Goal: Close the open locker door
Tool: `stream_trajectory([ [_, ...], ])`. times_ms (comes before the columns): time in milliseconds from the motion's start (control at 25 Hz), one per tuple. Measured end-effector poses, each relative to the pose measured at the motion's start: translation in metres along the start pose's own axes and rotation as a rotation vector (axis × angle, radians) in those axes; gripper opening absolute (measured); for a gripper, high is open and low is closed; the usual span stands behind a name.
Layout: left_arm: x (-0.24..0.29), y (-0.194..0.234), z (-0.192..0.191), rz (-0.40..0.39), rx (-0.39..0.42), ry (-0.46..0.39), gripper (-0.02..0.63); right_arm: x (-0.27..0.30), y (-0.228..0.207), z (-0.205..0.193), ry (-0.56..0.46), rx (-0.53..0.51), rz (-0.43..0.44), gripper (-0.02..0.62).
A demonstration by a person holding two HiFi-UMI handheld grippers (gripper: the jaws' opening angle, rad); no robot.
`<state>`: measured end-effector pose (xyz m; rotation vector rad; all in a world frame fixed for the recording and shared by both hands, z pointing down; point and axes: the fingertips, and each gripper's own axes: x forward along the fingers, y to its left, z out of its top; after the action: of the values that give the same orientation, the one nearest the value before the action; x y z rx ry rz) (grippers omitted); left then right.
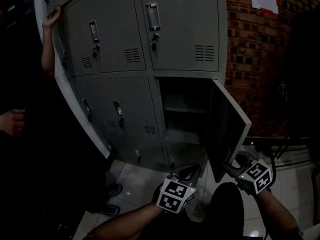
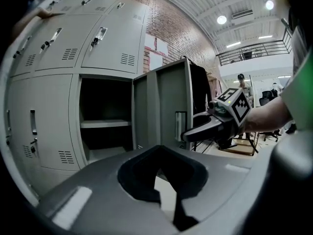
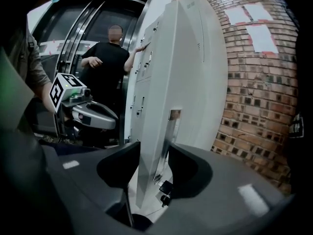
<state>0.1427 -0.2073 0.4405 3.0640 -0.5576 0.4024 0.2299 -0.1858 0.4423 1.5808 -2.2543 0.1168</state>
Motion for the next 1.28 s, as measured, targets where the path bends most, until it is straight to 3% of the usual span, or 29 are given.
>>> stream_trajectory([
  [360, -0.001, 0.016, -0.01, 0.047, 0.05, 0.053, 0.0, 0.011, 0.008, 0.004, -0.001, 0.002, 0.001, 0.188],
  [1040, -0.035, 0.053, -0.013, 0.131, 0.02, 0.048, 0.0, 0.066, 0.06, 0.034, -0.001, -0.039, 0.082, 0.198],
  [1280, -0.049, 0.07, -0.015, 0.172, 0.011, 0.047, 0.0, 0.093, 0.075, 0.047, -0.003, -0.082, 0.108, 0.16],
])
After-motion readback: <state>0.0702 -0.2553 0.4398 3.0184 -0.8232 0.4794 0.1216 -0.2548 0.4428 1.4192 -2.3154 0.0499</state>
